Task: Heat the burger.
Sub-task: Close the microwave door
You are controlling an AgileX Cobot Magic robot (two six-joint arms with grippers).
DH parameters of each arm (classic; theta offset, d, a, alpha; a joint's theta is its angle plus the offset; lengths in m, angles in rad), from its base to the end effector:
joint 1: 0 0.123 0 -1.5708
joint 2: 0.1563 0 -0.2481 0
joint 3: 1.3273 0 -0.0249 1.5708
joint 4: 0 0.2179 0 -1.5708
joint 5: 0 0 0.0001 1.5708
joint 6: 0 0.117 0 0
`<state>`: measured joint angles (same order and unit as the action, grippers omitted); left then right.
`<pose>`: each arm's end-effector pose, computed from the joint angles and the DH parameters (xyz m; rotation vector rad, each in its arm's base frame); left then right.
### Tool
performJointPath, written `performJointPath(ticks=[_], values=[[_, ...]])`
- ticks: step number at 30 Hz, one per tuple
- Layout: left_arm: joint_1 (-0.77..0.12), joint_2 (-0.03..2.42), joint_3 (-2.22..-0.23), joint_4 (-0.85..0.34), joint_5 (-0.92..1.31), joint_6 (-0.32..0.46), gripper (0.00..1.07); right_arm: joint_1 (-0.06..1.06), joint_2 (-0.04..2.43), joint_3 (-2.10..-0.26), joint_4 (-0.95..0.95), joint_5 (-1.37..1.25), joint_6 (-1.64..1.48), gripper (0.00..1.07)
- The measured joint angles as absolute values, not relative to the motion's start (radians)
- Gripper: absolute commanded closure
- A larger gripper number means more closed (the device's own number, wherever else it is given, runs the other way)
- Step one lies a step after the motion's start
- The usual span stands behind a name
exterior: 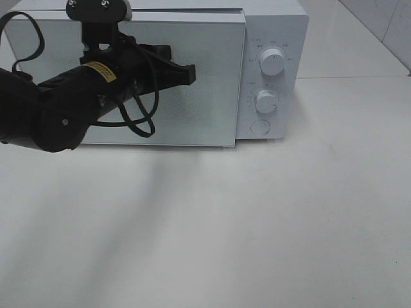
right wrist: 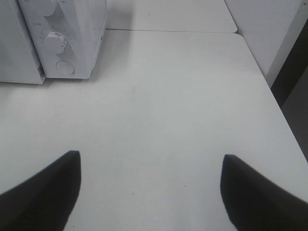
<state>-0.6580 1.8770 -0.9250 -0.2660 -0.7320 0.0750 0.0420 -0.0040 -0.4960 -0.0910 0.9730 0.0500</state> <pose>0.3171 -0.2191 0.1780 0.3291 1.7063 -0.4266 0.0309 -0.0075 0.2583 0.0072 1.9538 -0.0467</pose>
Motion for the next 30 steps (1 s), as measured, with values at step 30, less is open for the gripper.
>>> performJointPath(ticks=[30], values=[[-0.701, 2.022, -1.172, -0.15, -0.596, 0.091, 1.07, 0.042, -0.004, -0.496, -0.091, 0.973, 0.05, 0.33]])
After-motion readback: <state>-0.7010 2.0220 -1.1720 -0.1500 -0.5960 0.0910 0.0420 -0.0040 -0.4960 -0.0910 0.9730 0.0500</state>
